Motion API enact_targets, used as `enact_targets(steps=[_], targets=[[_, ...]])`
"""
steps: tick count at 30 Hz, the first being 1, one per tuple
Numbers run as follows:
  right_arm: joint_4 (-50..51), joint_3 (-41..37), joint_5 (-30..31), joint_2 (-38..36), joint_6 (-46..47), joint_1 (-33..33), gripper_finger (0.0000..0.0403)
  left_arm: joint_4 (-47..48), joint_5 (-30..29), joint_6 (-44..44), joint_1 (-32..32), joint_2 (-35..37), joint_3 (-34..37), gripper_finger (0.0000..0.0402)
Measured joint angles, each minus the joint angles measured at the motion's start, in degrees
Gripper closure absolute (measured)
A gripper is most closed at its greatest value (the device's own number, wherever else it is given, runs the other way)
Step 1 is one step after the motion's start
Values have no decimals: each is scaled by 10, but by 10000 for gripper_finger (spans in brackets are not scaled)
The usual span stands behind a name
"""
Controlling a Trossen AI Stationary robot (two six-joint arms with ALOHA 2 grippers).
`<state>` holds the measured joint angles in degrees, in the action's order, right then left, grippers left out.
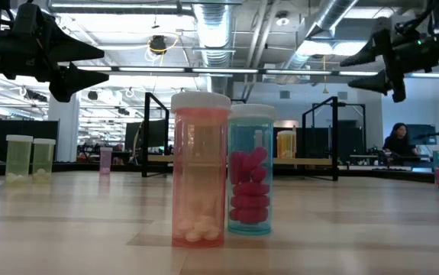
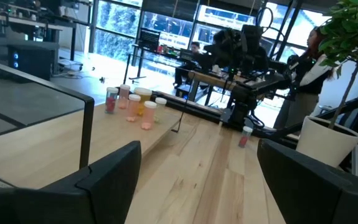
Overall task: Pick and place medicine bottles onto shelf by color
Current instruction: Put the yellow pill bottle on the shelf
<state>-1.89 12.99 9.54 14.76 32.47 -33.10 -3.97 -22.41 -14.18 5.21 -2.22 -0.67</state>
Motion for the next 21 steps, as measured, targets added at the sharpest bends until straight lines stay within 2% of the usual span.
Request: enact_targets(steps=[7, 21], targets=[[3, -50, 0, -37, 12, 0, 97, 0, 0, 0, 0, 0, 0, 90], [51, -67, -1, -36, 36, 0, 97, 0, 0, 0, 0, 0, 0, 90]])
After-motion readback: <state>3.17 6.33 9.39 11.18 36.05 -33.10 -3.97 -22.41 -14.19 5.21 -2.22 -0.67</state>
